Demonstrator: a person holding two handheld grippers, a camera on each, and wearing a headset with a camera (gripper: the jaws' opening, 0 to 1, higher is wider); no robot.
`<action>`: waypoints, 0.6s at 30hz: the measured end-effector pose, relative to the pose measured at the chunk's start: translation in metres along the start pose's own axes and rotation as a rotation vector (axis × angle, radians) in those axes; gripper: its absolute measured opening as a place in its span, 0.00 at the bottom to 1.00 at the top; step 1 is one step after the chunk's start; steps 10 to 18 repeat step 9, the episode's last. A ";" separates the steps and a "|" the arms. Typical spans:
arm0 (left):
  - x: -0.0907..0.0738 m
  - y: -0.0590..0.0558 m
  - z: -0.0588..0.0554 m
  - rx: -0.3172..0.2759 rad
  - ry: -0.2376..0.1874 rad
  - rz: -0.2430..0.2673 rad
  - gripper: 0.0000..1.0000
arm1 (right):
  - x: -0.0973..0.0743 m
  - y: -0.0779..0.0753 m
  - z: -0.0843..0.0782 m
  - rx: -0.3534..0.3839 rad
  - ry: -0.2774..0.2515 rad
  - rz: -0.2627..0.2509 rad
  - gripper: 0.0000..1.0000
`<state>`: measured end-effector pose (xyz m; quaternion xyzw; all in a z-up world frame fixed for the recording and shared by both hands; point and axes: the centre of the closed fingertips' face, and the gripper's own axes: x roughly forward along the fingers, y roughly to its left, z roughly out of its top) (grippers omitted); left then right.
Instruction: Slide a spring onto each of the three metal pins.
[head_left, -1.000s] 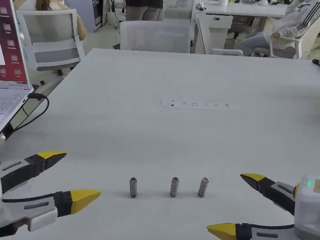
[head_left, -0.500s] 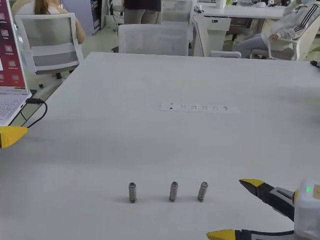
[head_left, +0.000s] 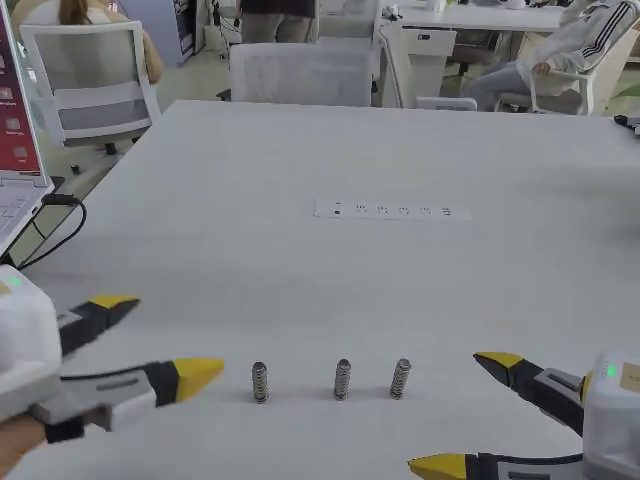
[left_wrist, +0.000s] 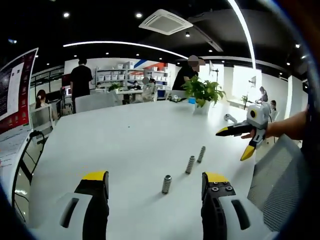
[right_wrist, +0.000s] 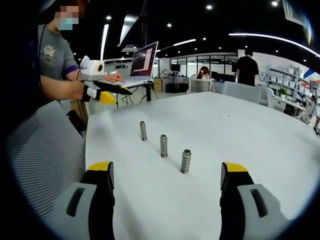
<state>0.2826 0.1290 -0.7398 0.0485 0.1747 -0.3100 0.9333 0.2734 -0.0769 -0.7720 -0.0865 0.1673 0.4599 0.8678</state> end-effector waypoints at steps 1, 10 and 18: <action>0.002 -0.003 -0.007 0.013 0.020 -0.008 0.72 | 0.000 0.000 0.000 -0.004 0.000 0.002 0.89; 0.008 -0.017 -0.026 -0.029 0.047 -0.047 0.74 | 0.000 0.000 0.000 0.003 -0.003 0.002 0.89; 0.008 -0.017 -0.026 -0.029 0.047 -0.047 0.74 | 0.000 0.000 0.000 0.003 -0.003 0.002 0.89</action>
